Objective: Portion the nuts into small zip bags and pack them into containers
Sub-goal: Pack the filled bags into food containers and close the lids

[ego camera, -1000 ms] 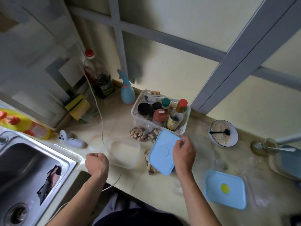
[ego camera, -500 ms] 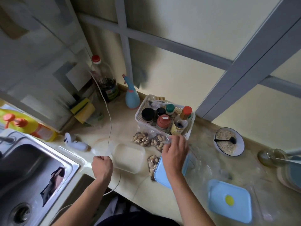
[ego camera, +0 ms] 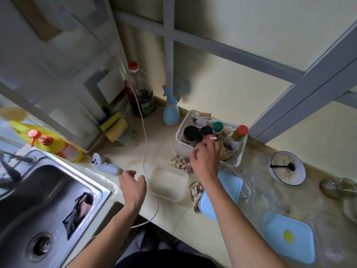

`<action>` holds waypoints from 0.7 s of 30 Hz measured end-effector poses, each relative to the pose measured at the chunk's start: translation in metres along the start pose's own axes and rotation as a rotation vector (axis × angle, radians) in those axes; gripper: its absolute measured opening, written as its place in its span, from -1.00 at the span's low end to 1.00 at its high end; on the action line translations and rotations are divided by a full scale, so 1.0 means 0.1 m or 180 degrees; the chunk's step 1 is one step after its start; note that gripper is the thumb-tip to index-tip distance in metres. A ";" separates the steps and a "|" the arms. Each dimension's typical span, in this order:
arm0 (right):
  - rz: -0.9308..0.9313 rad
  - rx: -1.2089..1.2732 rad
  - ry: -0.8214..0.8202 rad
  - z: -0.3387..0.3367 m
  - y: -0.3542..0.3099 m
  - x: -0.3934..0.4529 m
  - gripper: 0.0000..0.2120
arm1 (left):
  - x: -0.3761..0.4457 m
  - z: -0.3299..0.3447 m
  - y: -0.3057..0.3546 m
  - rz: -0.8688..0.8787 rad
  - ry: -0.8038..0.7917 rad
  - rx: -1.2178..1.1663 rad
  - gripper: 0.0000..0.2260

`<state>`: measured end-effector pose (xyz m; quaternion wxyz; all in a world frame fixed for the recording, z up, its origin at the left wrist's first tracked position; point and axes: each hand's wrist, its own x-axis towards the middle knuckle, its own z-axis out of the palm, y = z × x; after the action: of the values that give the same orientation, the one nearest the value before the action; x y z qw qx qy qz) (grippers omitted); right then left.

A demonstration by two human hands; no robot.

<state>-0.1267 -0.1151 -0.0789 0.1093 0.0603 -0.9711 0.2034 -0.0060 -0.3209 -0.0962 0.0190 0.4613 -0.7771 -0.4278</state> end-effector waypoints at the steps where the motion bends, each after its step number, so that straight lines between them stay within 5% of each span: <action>1: -0.0163 0.0063 0.0049 -0.03 -0.06 -0.03 -0.92 | -0.01 -0.02 0.06 0.0223 -0.0024 -0.0051 -0.71; 4: -0.0405 0.0138 0.0091 -0.10 -0.19 -0.14 -0.93 | -0.05 -0.04 0.23 0.0790 -0.0235 -0.0193 -0.72; 12: 0.0416 0.0287 0.0113 -0.10 -0.06 -0.17 -0.89 | 0.04 -0.04 0.29 0.1072 -0.0837 -0.0152 -0.72; 15: 0.0407 0.0277 -0.0172 -0.13 -0.08 -0.16 -0.90 | 0.06 -0.07 0.24 0.1053 -0.0898 -0.0142 -0.73; 18: 0.0935 0.0121 -0.0888 -0.17 -0.10 -0.16 -0.65 | 0.09 -0.09 0.18 0.1028 -0.0935 -0.0147 -0.74; 21: 0.1455 -0.0071 -0.0986 -0.22 -0.01 -0.13 -0.88 | 0.11 -0.11 0.14 0.1017 -0.0934 -0.0148 -0.75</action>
<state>-0.1095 -0.1063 -0.0621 -0.0886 -0.1312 -0.9668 0.2005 -0.0176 -0.3333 -0.0837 -0.0162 0.2645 -0.8247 -0.4997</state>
